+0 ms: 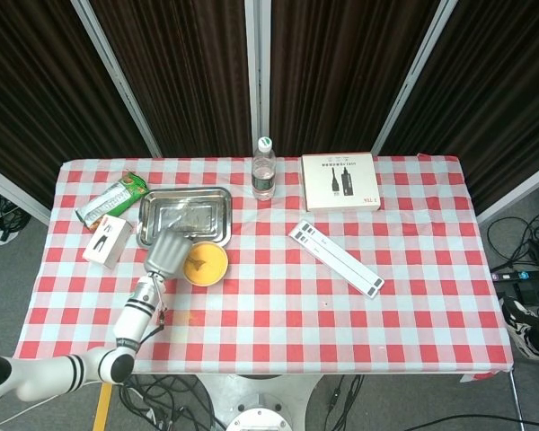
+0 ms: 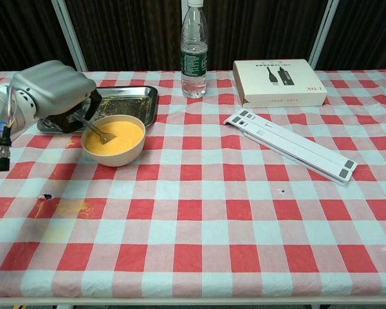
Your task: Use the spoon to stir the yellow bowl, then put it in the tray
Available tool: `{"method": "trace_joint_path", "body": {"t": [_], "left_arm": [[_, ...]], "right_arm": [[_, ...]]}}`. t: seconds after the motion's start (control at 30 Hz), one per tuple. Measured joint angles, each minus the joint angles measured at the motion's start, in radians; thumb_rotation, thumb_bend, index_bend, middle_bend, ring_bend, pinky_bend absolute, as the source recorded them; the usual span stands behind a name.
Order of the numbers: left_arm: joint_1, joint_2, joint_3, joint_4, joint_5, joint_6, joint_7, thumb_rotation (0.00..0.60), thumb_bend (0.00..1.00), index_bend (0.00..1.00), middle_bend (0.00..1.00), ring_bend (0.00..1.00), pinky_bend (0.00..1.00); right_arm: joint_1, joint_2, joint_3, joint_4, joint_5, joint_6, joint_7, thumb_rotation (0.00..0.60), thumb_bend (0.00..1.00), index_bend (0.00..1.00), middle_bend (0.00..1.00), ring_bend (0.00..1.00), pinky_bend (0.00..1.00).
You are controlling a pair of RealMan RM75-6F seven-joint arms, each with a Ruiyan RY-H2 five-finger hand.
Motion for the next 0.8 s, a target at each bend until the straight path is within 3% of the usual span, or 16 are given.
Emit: {"method": "trace_joint_path", "body": {"t": [0.53,0.8], "left_arm": [[0.049,0.093,-0.028,-0.107,-0.061,-0.021,-0.201,0.6,0.47,0.68,1.0,1.0,1.0],[0.042,0.116,-0.031,-0.128,-0.078,-0.022,-0.208,0.6,0.47,0.68,1.0,1.0,1.0]], "right_arm": [[-0.002,0.001,-0.002,-0.009,-0.005,0.006,-0.007,0.6,0.13,0.08,0.13,0.0,0.1],[-0.004,0.0,-0.003,-0.01,-0.009,0.011,-0.007,0.6,0.13,0.08,0.13,0.0,0.1]]}}
